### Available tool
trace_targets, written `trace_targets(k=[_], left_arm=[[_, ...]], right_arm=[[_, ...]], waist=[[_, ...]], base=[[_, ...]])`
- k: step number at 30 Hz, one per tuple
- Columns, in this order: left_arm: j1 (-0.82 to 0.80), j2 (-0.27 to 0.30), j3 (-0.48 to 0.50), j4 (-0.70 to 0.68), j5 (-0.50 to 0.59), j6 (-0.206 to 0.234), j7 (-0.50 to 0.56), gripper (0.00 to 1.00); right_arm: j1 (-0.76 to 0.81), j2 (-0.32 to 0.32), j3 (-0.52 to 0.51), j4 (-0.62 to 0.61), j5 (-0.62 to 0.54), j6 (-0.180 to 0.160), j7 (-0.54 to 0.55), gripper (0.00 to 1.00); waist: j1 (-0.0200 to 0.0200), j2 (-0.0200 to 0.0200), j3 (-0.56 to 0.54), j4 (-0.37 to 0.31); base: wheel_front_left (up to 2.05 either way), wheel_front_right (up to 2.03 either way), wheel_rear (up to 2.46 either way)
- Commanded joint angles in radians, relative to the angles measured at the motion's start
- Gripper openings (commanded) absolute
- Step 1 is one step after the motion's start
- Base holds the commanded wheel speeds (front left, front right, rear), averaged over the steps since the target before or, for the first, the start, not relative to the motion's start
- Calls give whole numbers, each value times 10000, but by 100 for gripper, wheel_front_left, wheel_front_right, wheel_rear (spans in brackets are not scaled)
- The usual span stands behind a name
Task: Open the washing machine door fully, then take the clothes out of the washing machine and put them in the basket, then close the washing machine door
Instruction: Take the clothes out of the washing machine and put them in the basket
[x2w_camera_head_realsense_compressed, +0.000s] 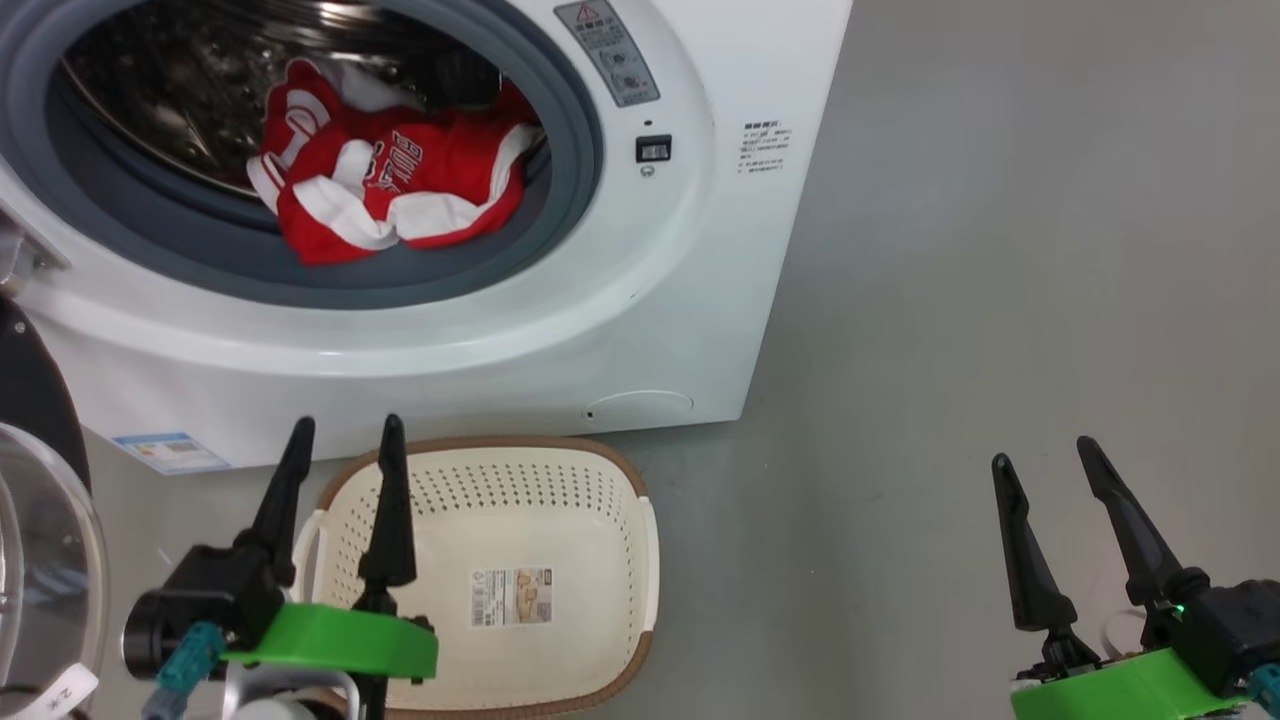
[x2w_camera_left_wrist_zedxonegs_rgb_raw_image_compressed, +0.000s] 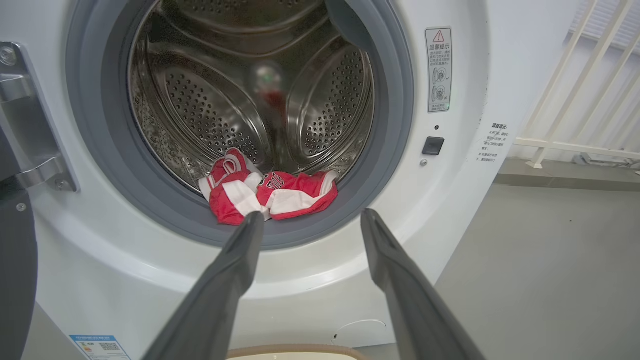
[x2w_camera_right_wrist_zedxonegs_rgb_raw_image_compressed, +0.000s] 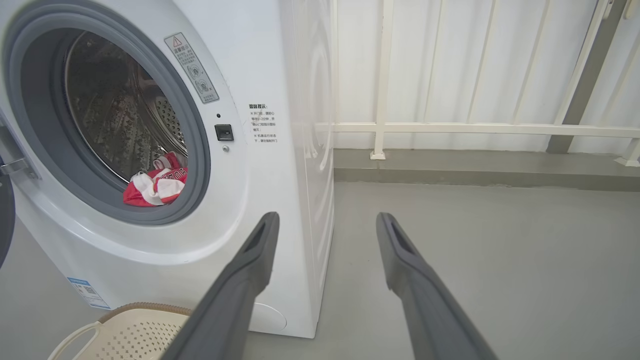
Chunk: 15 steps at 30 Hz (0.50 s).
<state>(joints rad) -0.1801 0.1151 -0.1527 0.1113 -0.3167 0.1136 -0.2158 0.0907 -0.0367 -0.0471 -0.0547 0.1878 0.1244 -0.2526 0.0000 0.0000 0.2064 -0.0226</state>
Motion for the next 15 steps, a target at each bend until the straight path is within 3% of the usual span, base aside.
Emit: trace_targets(k=[1, 15], left_arm=[[-481, 122, 285, -118, -2, -76, -123, 100], [-2884, 494, 533, 862, -88, -255, -200, 100]], right_arm=[[-436, -135, 239, -284, 51, 63, -86, 100], [-1164, -135, 429, -592, 67, 63, -90, 100]], waist=[[0, 0, 269, 11], [0, 0, 1801, -71]], base=[[0, 0, 0], [0, 0, 0]])
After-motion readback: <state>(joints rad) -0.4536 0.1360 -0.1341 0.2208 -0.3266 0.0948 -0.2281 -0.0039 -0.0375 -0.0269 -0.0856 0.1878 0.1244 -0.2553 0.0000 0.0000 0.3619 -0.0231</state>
